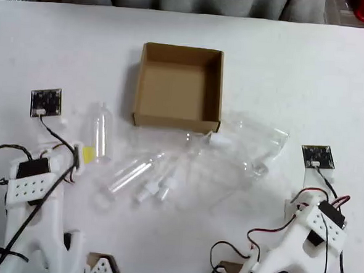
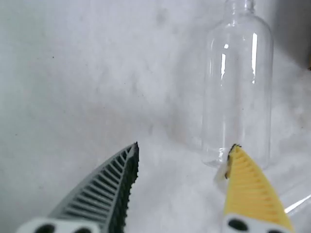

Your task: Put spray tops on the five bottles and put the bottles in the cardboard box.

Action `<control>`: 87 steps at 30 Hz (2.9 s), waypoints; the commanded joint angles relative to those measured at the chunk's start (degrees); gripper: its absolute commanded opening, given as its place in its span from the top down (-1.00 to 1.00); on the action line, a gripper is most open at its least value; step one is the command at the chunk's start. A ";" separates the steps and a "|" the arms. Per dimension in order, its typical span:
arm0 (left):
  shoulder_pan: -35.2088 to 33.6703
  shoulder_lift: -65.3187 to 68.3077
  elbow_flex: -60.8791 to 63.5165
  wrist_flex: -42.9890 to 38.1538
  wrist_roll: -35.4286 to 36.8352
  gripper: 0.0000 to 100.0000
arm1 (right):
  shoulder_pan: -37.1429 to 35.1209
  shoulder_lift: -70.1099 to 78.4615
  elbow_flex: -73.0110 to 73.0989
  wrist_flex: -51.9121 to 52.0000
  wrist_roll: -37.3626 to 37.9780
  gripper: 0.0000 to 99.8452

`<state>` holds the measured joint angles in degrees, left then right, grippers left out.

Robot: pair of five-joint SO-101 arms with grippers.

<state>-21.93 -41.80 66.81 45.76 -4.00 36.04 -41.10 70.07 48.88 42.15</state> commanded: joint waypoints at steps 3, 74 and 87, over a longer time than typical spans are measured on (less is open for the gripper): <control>1.10 0.04 0.09 -1.05 -0.18 0.44 | -0.40 0.22 -0.35 -1.80 0.62 0.73; 1.98 0.04 -0.53 -1.05 0.09 0.44 | -3.21 20.26 -14.59 2.95 -15.12 0.97; 3.56 0.66 -24.44 19.43 -4.66 0.43 | -5.05 20.53 -11.96 -0.48 -16.26 0.97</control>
<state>-20.53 -41.80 50.64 61.67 -5.32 32.35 -18.68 57.76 49.41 26.51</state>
